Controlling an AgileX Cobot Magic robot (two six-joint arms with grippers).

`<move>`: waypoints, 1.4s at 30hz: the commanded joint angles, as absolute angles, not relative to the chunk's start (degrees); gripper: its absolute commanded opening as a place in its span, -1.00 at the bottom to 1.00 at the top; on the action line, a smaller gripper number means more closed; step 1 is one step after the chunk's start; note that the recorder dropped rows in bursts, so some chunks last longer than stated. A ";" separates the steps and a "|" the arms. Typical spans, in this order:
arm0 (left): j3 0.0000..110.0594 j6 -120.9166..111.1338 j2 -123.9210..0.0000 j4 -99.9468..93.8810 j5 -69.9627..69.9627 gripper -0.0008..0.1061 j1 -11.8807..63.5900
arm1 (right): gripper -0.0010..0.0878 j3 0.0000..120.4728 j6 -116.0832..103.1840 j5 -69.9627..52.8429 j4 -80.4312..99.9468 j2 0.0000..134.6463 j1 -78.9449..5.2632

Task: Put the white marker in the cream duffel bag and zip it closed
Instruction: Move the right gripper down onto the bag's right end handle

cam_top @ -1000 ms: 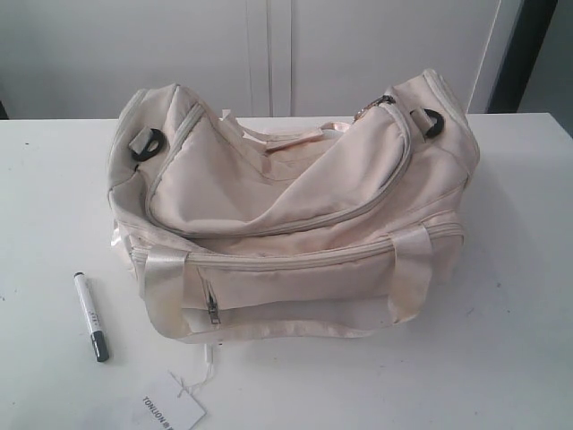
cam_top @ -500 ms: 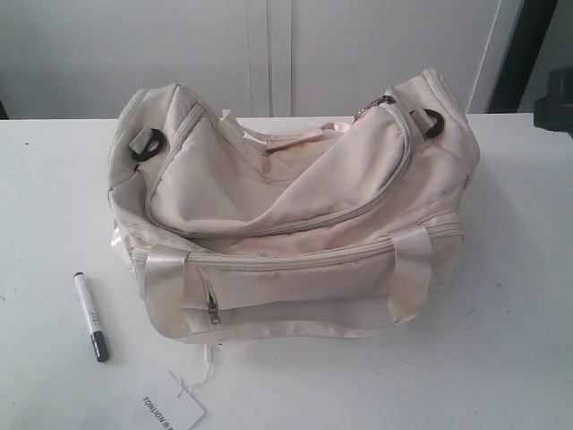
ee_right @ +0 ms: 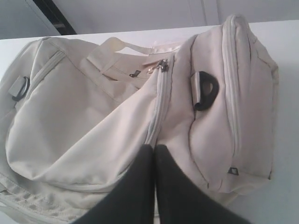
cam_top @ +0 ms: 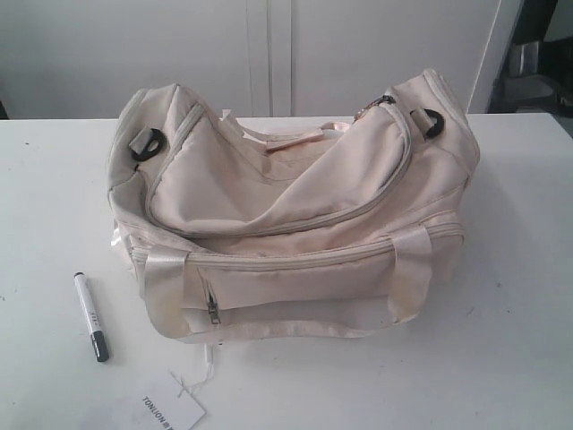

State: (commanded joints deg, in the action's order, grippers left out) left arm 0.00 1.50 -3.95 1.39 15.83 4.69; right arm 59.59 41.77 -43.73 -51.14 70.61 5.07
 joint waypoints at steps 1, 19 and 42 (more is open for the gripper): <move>0.00 1.50 -3.95 1.39 15.83 -0.99 4.69 | -0.98 60.33 41.66 -43.85 -51.14 71.31 5.07; 0.00 1.50 -3.95 1.39 15.83 -0.99 4.69 | -0.98 73.58 39.84 -48.04 -51.14 82.41 5.07; 0.00 1.50 -3.95 1.39 15.83 -0.99 4.69 | -0.98 91.60 23.71 -54.62 -30.87 95.96 -1.60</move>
State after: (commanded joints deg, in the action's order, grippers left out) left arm 0.00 1.50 -3.95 1.39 15.83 4.69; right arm 91.60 23.71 -54.62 -30.87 95.96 -1.60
